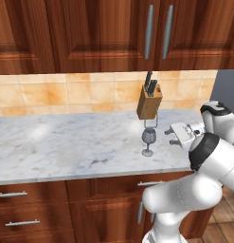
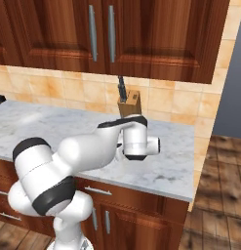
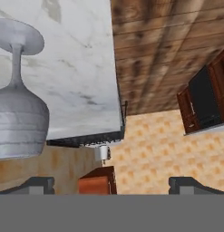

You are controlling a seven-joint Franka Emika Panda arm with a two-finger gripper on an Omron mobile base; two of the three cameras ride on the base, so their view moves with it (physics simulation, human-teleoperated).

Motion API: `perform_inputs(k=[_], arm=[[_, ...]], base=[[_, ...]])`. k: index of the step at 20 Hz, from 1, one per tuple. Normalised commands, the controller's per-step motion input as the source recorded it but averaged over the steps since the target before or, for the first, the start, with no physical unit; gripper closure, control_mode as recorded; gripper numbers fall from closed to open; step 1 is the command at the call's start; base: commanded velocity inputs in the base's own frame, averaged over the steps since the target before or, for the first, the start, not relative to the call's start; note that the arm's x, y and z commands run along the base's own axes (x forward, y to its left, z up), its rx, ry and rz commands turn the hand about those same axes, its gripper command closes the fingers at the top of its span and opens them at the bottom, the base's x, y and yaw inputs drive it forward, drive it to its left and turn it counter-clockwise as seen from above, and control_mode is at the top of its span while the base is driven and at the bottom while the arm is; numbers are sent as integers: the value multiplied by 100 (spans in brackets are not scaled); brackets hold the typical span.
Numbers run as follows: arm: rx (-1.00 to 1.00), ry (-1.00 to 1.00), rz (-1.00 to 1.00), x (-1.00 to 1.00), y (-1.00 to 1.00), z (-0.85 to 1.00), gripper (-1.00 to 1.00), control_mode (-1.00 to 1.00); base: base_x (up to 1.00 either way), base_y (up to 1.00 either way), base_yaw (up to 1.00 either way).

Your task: Retrieve the wine glasses from the counter and place one next to each plate.

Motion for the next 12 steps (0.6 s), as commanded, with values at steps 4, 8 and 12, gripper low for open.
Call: perform_inputs(k=[4,8,12], arm=[[-7,0,-4,9,0,-26,-100,-100],[-7,0,-7,0,0,-24,-100,-100],[-6,1,-8,0,2,-26,-100,-100]], base=[[0,0,0],[0,0,0],[0,0,0]])
